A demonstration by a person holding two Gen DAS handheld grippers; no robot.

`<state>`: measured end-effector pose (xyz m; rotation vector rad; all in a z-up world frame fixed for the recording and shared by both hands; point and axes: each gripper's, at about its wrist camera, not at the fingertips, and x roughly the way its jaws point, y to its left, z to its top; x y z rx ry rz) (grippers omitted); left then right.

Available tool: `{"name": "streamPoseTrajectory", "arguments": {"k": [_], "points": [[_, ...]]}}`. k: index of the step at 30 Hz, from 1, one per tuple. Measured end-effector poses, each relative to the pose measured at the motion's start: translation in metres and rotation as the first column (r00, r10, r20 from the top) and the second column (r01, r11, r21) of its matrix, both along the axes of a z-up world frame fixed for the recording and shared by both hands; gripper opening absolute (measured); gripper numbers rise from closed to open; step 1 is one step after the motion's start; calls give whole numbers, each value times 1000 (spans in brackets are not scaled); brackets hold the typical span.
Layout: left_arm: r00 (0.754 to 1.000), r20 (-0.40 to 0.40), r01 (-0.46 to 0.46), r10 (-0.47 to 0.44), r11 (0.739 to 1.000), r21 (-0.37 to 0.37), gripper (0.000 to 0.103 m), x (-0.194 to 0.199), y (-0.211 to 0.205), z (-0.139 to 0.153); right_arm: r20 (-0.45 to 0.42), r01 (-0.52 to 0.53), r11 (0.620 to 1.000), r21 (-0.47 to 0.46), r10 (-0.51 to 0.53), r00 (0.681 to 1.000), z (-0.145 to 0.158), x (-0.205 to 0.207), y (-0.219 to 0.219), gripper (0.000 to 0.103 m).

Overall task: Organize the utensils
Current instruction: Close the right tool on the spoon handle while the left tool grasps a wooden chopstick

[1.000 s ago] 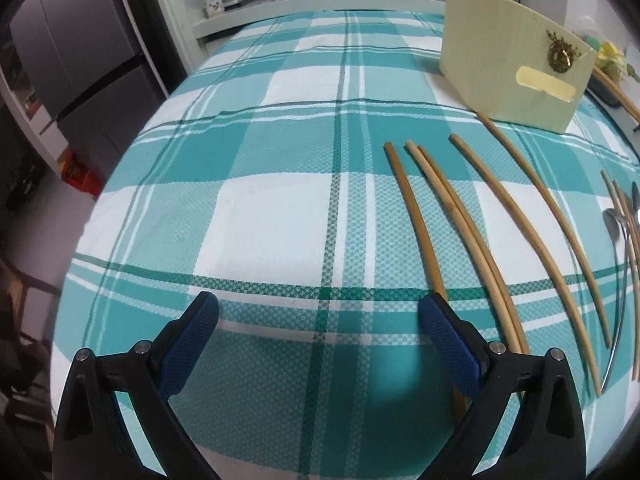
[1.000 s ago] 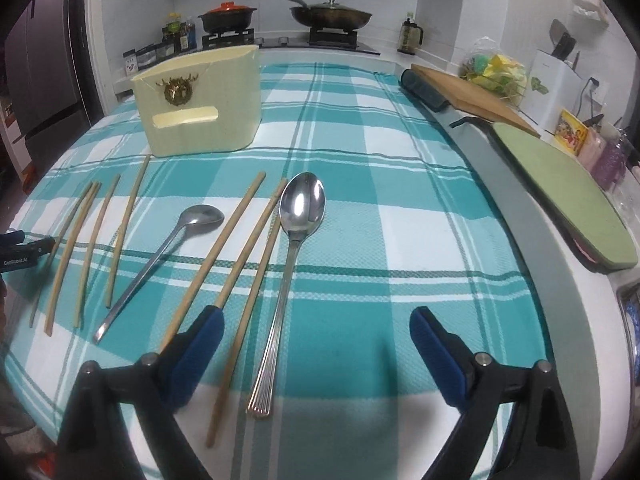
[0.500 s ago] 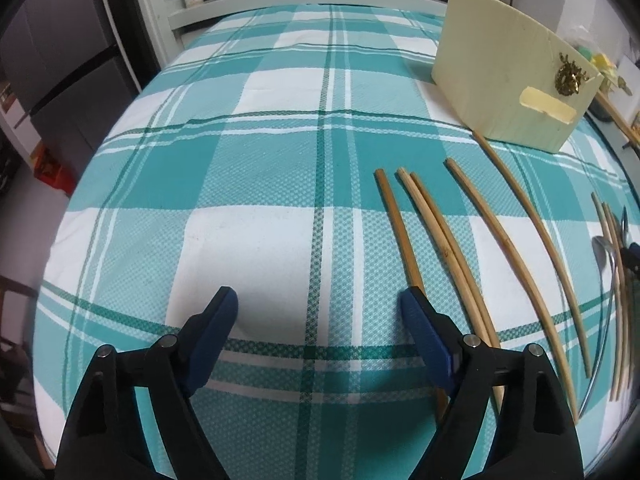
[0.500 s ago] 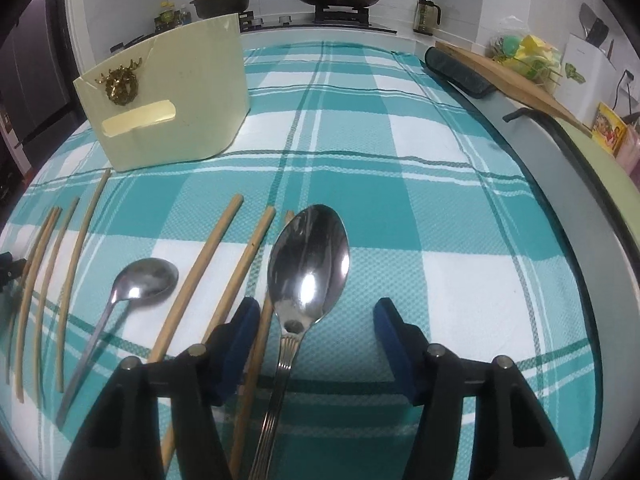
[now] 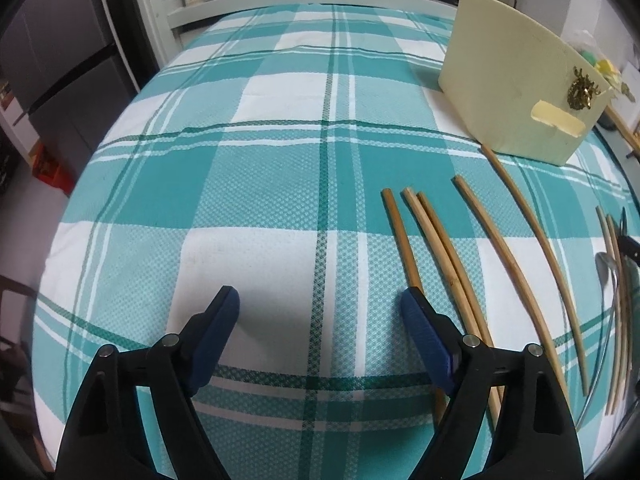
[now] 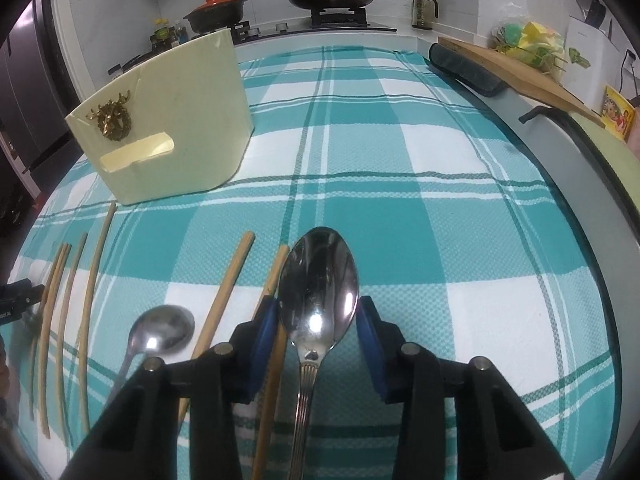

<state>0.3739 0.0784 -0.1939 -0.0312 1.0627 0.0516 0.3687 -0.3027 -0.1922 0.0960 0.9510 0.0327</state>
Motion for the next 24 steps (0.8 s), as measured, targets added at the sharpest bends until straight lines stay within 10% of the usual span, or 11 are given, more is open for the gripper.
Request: {"name": "streamPoseTrajectory", "arguments": {"k": [10, 13, 14, 21, 24], "points": [[999, -9, 39, -39, 999, 21, 76, 7, -1, 1, -16, 21, 1000, -11, -21, 1000, 1, 4, -18, 41], [996, 7, 91, -91, 996, 1, 34, 14, -7, 5, -26, 3, 999, -52, -5, 1000, -1, 16, -11, 41], [995, 7, 103, -103, 995, 1, 1, 16, -8, 6, -25, 3, 998, -59, -4, 1000, -1, 18, -10, 41], [990, 110, 97, -84, 988, -118, 0, 5, 7, 40, 92, -6, 1000, 13, 5, 996, 42, 0, -13, 41], [985, 151, 98, -88, 993, -59, 1, -2, 4, 57, 165, -40, 999, 21, 36, 986, 72, -18, -10, 41]]}}
